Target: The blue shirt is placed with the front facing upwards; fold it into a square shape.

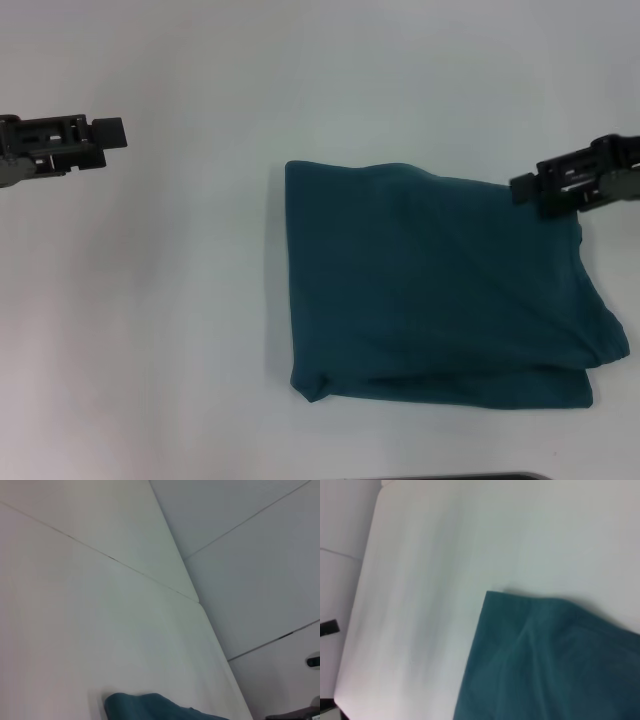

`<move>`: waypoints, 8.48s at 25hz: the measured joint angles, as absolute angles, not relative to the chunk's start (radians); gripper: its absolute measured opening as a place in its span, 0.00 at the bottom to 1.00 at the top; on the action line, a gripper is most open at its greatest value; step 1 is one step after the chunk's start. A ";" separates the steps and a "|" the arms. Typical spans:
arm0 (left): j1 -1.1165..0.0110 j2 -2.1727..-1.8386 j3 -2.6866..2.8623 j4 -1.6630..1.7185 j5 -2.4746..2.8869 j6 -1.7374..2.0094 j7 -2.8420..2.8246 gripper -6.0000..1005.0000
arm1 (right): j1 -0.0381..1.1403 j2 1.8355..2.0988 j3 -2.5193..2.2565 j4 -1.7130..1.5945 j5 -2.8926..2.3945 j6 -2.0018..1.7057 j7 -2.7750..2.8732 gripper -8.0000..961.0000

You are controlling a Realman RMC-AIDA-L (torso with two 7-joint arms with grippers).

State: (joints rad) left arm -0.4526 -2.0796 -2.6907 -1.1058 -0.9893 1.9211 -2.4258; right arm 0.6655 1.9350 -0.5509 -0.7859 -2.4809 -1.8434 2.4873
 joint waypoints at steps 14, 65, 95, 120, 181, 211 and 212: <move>-0.456 -2.079 -2.675 -1.096 -0.981 1.915 -2.423 0.73 | 0.656 1.937 -0.634 -0.751 -2.558 -1.704 2.540 0.84; -0.543 -2.123 -2.477 -1.004 -0.751 1.807 -2.465 0.73 | 0.637 1.935 -0.683 -0.773 -2.469 -1.726 2.556 0.84; -0.675 -2.165 -2.320 -0.670 -0.752 1.553 -2.562 0.73 | 0.641 1.927 -0.674 -0.778 -2.474 -1.746 2.549 0.84; -0.785 -2.172 -2.137 -0.553 -0.836 1.441 -2.525 0.59 | 0.647 1.933 -0.672 -0.778 -2.460 -1.753 2.543 0.84; -0.424 -2.043 -2.551 -1.069 -0.810 1.796 -2.517 0.73 | 0.664 1.912 -0.620 -0.790 -2.399 -1.796 2.548 0.84; -0.420 -2.057 -2.606 -1.033 -0.881 1.965 -2.447 0.77 | 0.701 2.011 -0.854 -0.657 -2.371 -1.777 2.551 0.84; -0.420 -2.057 -2.606 -1.033 -0.882 1.965 -2.447 0.77 | 0.704 2.011 -0.858 -0.646 -2.386 -1.762 2.555 0.84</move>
